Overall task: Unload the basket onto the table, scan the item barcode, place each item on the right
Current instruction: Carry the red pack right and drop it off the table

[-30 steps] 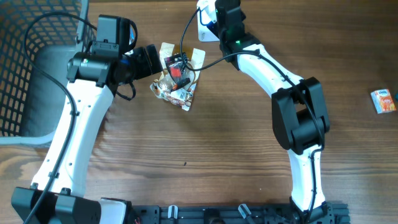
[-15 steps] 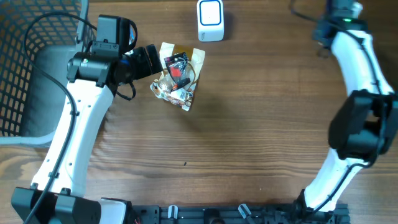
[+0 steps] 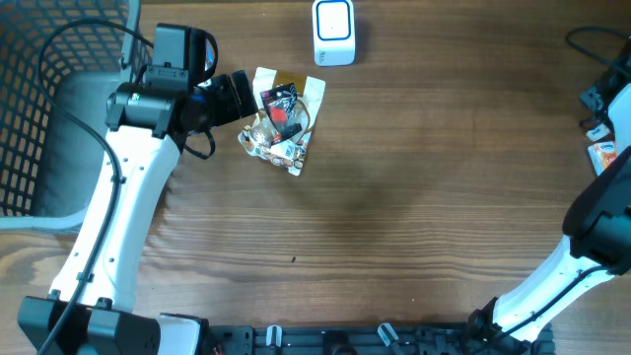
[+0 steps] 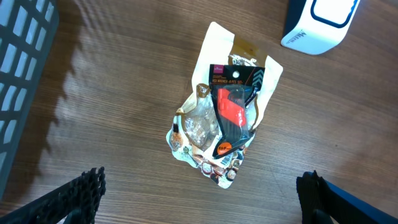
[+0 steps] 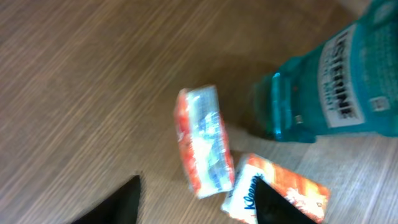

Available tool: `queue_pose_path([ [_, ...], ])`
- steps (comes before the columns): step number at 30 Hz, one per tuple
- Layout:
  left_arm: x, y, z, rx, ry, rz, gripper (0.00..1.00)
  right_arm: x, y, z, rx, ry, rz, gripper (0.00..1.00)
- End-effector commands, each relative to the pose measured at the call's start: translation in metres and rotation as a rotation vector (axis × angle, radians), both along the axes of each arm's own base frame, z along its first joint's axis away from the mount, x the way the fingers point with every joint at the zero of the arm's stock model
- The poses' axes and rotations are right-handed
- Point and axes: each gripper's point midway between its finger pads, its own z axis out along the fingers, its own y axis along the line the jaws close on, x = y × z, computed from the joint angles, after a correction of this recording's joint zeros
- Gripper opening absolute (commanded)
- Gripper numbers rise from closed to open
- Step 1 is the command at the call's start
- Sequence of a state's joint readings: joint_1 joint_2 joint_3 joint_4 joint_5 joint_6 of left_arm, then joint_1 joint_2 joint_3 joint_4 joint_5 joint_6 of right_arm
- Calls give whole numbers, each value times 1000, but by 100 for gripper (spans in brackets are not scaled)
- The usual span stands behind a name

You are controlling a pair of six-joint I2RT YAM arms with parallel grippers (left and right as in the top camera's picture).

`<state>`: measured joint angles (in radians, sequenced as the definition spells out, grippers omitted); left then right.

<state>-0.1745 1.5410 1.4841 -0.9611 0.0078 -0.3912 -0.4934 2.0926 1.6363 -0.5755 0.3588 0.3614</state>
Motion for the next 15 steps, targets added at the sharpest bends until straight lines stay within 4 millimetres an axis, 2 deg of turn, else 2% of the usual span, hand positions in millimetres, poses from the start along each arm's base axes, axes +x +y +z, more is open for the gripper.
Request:
queue_pose_path([
  [1,2,1,0,0,-1,13,100,9,12,-5,53,-22,73,79],
  [2,2,1,0,0,-1,13,100,16,21,-7,91,-29,142,92],
  [3,2,1,0,0,-1,13,100,23,32,-9,134,-43,214,100],
  [7,2,1,0,0,-1,13,100,21,37,-12,155,-31,234,100],
  [8,2,1,0,0,-1,13,100,19,35,-12,144,-21,225,93],
  [10,2,1,0,0,-1,13,100,15,28,-11,112,0,201,69],
  [11,2,1,0,0,-1,13,100,12,24,-10,91,13,186,47],
  [13,2,1,0,0,-1,13,100,6,18,-9,58,41,159,19],
  [14,2,1,0,0,-1,13,100,0,12,-8,30,65,128,7],
  [15,2,1,0,0,-1,13,100,-4,8,-7,11,79,105,5],
])
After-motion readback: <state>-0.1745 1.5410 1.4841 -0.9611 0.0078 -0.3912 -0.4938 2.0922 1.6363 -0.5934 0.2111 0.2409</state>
